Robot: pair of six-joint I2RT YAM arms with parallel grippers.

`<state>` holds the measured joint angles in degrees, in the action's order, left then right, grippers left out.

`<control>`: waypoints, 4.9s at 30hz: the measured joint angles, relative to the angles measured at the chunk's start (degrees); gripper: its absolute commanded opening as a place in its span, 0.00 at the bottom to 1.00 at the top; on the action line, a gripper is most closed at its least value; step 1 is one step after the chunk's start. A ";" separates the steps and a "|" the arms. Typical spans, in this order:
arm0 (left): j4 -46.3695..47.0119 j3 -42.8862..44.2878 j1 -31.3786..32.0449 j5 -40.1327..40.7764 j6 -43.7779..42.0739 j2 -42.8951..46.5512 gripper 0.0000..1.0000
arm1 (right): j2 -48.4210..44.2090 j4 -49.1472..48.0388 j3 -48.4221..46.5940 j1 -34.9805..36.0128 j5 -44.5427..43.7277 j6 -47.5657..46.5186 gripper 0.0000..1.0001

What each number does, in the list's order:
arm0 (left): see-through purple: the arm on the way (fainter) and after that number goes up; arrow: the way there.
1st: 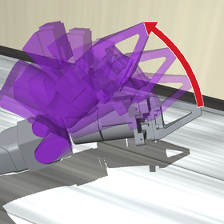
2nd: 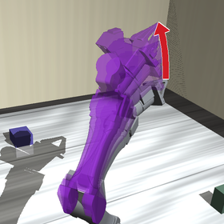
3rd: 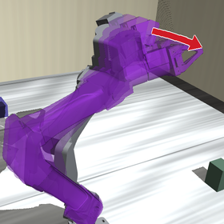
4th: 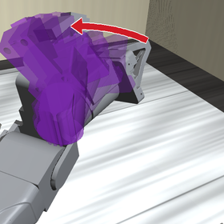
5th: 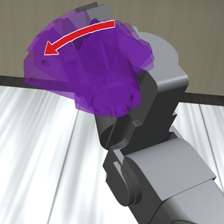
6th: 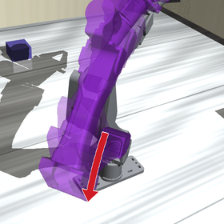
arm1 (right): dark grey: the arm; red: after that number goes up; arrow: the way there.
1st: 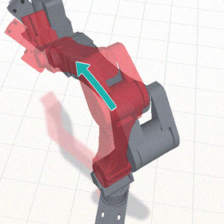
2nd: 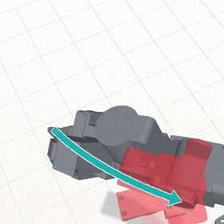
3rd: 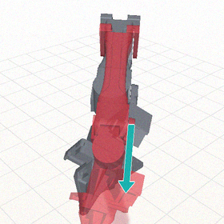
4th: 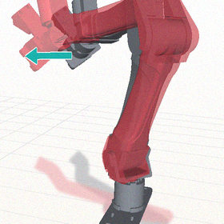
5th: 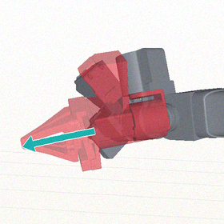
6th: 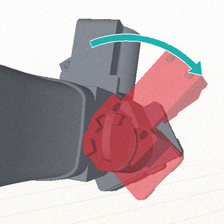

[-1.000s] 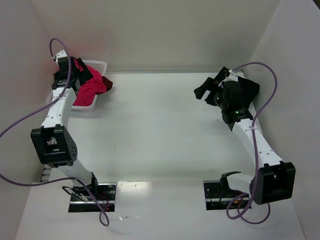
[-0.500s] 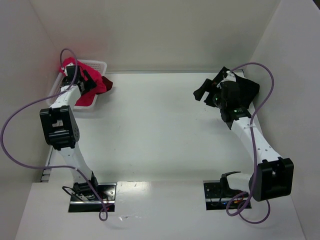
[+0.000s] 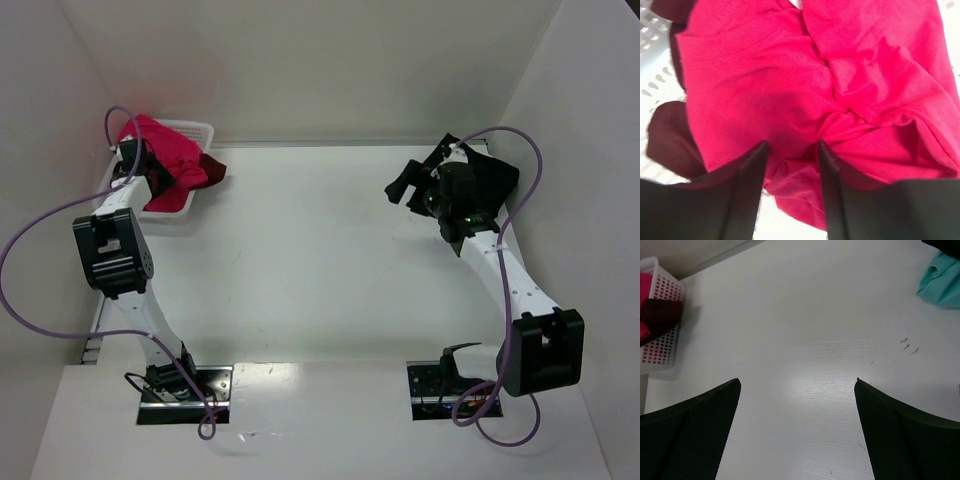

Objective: Fold and stack the t-shirts

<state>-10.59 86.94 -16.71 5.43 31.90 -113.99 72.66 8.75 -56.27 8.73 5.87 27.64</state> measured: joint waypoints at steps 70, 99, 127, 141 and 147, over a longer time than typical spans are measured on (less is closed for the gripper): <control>-31.19 84.15 2.16 -2.47 -9.38 -7.10 0.00 | -1.01 6.67 -9.88 0.02 3.21 -1.27 1.00; -30.51 43.10 2.54 -7.74 -14.67 5.73 1.00 | -0.96 5.55 -8.15 0.02 4.79 -0.85 1.00; -14.47 17.77 5.81 -4.17 -13.22 2.56 1.00 | -0.94 4.33 -4.39 0.02 5.16 -1.11 1.00; -9.84 22.12 0.39 11.45 -7.26 -11.47 1.00 | 2.69 4.35 -4.39 0.02 3.85 -1.11 1.00; -8.04 22.58 -0.02 13.42 -5.73 -16.28 0.90 | 3.17 4.37 -4.39 0.02 3.80 -1.09 1.00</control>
<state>-18.63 109.51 -16.73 18.85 26.17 -130.28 75.83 13.13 -60.66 8.75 9.67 26.55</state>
